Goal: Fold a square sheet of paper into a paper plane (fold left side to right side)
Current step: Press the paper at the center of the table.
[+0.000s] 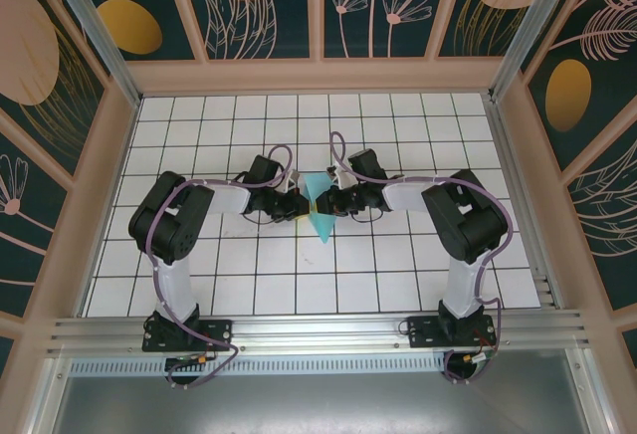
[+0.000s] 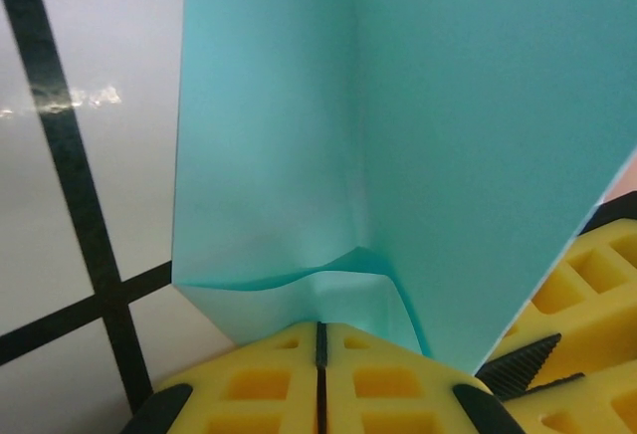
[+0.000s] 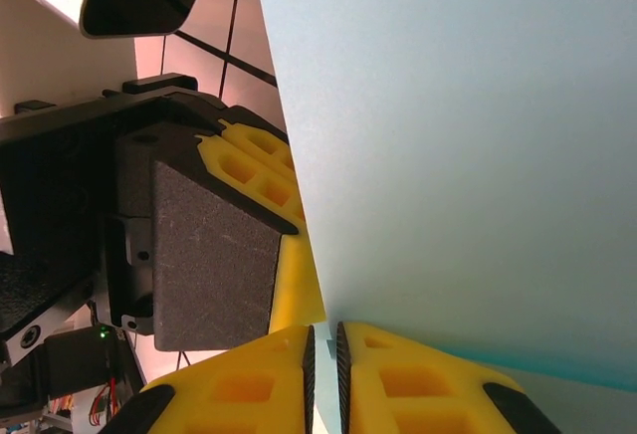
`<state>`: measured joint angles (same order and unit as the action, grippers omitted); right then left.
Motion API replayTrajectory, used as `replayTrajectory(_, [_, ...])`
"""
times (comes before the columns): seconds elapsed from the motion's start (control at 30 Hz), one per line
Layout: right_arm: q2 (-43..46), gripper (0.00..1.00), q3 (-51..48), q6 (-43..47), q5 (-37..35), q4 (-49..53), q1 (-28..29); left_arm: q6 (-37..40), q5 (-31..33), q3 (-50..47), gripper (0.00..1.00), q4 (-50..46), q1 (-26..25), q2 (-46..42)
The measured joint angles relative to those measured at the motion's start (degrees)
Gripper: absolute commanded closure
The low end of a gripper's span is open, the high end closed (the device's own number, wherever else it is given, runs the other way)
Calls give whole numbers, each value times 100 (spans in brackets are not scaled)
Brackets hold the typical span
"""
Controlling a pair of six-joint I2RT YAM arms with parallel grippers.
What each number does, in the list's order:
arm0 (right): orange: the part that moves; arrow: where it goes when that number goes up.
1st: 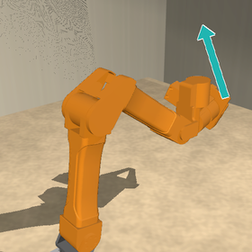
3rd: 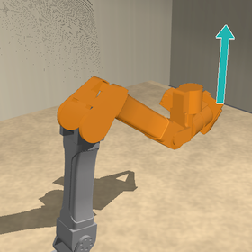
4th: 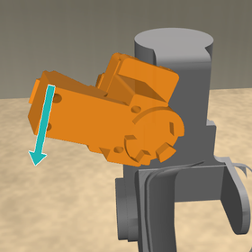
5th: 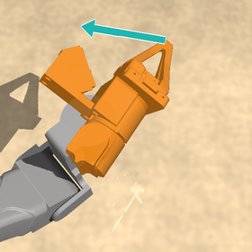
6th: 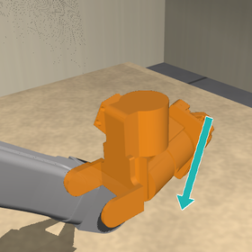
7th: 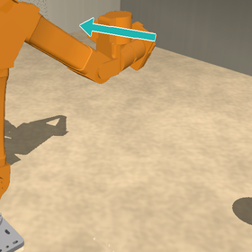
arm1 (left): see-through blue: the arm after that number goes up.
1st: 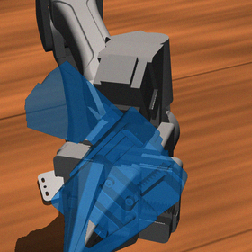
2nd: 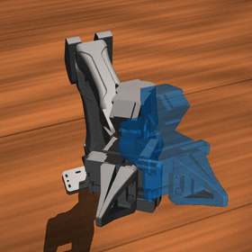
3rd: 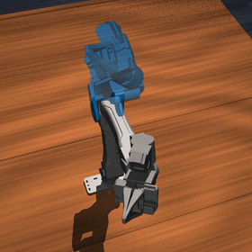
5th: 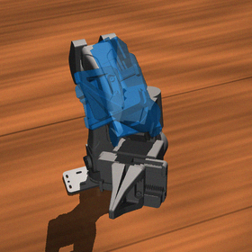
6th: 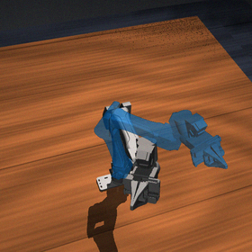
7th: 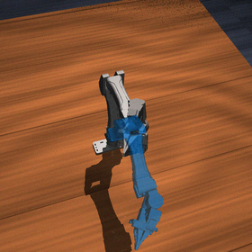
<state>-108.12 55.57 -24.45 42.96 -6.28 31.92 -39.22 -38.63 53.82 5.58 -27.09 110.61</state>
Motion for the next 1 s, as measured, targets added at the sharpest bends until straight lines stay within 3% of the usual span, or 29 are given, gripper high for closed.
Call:
replayTrajectory(0.3, [-229,83,9,-42,-44,9,2,55,212,39,79,-131,26,-92])
replayTrajectory(0.53, [-328,83,81,-144,-90,7,7,249,743,-179,70,-369,581,-758])
replayTrajectory(0.67, [-348,83,133,-149,-94,9,13,247,590,-199,63,-245,608,-960])
replayTrajectory(1.0, [-350,82,184,-164,-118,13,17,170,243,76,61,-2,470,-490])
